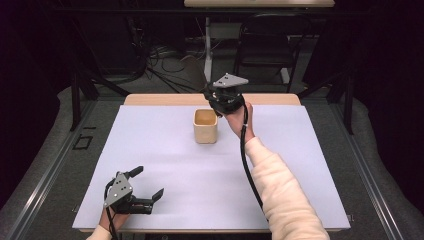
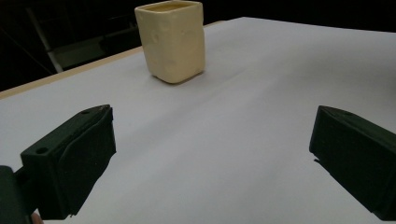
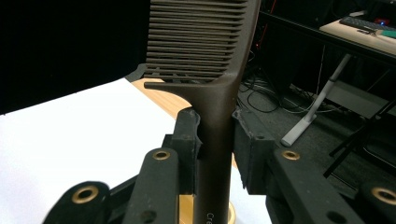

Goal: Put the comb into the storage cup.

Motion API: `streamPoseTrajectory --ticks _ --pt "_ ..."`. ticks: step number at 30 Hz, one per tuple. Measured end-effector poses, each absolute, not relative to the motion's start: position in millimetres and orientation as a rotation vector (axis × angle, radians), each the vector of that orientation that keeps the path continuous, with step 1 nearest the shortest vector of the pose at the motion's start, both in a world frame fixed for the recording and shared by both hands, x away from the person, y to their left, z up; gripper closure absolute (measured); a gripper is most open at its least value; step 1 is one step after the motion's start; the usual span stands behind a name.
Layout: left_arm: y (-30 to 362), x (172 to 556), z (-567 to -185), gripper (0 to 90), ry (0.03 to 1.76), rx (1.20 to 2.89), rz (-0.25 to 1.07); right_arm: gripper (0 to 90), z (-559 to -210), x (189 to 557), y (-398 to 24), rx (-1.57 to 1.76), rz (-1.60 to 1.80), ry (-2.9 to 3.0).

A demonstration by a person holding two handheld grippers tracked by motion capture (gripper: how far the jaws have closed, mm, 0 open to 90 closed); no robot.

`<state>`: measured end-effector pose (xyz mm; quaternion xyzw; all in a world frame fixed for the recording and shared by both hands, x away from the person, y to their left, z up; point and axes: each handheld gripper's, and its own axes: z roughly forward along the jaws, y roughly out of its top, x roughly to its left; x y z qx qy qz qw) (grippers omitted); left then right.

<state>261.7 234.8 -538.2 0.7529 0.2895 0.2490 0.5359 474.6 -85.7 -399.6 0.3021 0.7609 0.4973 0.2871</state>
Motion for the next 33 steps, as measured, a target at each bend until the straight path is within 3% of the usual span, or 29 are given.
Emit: streamPoseTrajectory --ticks 33 --pt "235 262 -538 0.5 0.691 1.791 0.593 71.7 -405 485 -72 0.811 1.405 1.988"
